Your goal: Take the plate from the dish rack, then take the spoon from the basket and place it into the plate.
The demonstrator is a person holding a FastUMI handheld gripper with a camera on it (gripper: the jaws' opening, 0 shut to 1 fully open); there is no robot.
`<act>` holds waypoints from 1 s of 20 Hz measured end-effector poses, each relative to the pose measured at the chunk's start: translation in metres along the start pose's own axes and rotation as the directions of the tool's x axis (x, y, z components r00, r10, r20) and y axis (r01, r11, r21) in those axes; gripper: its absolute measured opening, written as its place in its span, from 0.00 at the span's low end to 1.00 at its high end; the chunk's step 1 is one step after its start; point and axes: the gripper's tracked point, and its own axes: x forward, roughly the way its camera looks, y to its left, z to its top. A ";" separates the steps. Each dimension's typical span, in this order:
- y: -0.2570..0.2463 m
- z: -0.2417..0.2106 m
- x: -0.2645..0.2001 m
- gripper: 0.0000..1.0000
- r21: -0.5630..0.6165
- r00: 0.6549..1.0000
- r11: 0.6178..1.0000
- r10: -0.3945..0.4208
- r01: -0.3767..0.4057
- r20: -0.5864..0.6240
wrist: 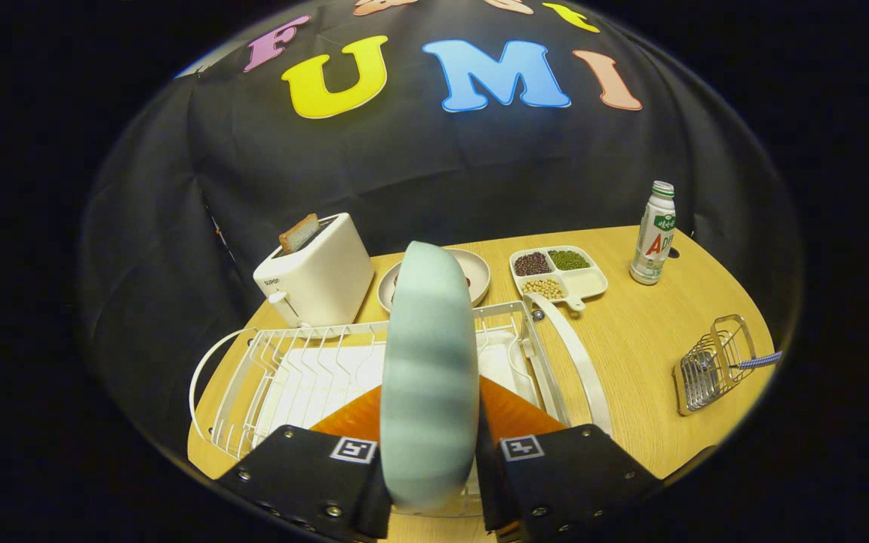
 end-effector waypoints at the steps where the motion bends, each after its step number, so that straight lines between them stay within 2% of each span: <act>1: -0.006 -0.002 0.000 0.46 -0.008 1.000 1.000 -0.027 0.027 -0.012; 3: -0.016 -0.005 -0.002 0.39 -0.016 0.996 0.997 -0.079 0.078 -0.035; 5: -0.020 -0.005 0.003 0.36 -0.020 0.992 0.993 -0.121 0.120 -0.046; 10: -0.023 0.011 -0.004 0.33 -0.100 0.969 0.965 -0.245 0.242 -0.018; 11: -0.020 0.017 -0.004 0.29 -0.110 0.968 0.962 -0.252 0.251 0.002; 13: -0.016 0.031 -0.004 0.29 -0.161 0.956 0.942 -0.290 0.293 0.042; 20: -0.008 0.051 -0.009 0.29 -0.293 0.937 0.890 -0.338 0.349 0.090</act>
